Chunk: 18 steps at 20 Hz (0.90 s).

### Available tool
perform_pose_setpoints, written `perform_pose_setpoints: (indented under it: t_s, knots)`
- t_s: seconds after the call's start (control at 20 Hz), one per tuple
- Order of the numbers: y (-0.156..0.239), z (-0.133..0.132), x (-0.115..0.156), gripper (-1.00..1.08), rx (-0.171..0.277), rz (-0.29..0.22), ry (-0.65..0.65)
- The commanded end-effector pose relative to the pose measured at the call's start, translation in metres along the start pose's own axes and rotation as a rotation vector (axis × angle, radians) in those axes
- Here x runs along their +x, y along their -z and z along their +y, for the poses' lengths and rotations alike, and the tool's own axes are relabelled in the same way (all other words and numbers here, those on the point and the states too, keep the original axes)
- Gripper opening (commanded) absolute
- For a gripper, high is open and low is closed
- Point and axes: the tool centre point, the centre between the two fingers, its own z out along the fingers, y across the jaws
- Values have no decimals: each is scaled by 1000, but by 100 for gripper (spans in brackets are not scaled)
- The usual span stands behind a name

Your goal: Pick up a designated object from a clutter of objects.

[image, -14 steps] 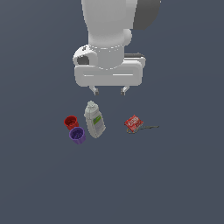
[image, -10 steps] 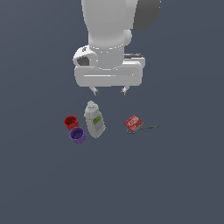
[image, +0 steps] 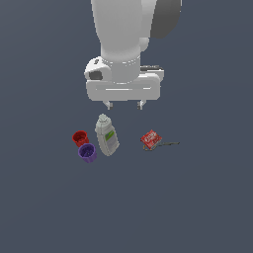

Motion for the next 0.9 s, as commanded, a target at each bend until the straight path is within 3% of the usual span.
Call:
perform_pose_setpoints:
  t_s: [0.0,0.45,0.85]
  knots:
    - [-1,-1,0,100,-1,0,5]
    - [-26,-13,6,100,-22,-3,121]
    - [-74,-38,12,100,-55,-9,353]
